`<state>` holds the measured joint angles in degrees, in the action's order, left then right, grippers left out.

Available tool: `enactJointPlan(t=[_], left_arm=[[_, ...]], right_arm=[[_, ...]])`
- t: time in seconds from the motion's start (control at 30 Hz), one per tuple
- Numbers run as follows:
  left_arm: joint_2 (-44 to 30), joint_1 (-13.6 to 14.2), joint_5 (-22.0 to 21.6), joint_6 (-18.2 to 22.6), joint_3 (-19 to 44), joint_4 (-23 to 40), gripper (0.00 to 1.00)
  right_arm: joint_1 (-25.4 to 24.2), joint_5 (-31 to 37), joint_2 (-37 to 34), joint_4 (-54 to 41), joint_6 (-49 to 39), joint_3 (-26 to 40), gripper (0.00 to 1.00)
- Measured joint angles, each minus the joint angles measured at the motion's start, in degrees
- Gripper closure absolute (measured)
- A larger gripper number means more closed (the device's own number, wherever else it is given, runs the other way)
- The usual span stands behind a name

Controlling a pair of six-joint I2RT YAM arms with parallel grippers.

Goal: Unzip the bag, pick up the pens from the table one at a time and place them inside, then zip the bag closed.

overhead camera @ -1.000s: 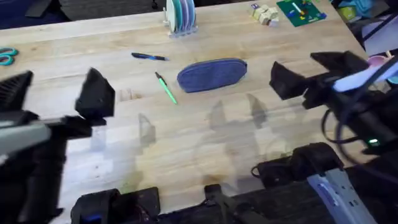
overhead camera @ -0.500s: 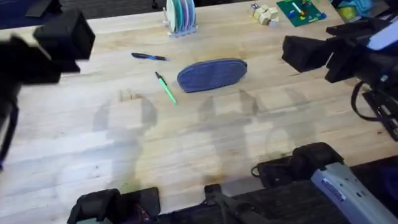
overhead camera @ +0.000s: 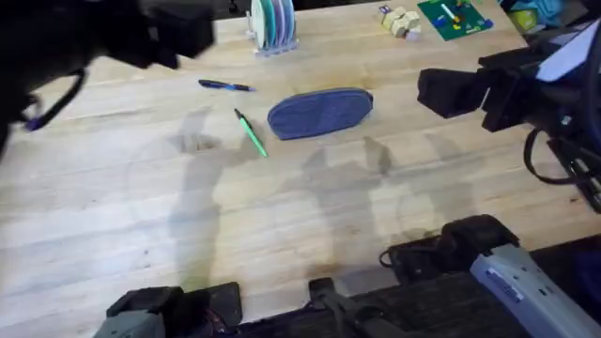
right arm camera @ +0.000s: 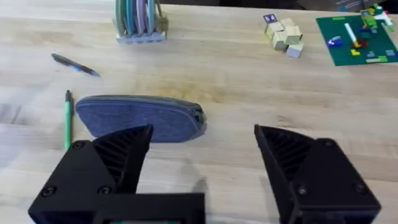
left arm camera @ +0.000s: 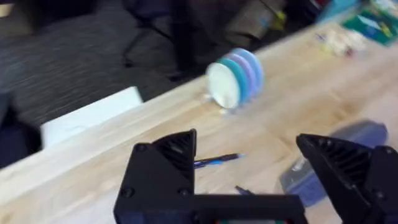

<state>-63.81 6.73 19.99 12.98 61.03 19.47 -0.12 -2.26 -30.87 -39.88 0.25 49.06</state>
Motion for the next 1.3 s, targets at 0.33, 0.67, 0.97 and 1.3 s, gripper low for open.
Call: enactJointPlan(t=[0.33,0.67,0.97,1.3], left_arm=[[-13.0,12.8,2.0,25.5,0.3,7.4,0.007],[-22.3,17.6,3.5,34.2,0.3,4.5,0.006],[-30.4,17.7,4.5,35.1,0.3,2.3,0.007],[-34.4,17.7,6.0,35.1,0.3,0.1,0.008]], right_arm=[[0.0,-0.4,0.0,0.0,0.0,0.0,0.003],[0.0,-0.4,0.0,0.0,0.0,0.0,0.003],[0.0,-0.4,0.0,-0.1,0.0,0.0,0.003],[0.0,-0.4,0.0,-3.1,0.0,0.0,0.004]])
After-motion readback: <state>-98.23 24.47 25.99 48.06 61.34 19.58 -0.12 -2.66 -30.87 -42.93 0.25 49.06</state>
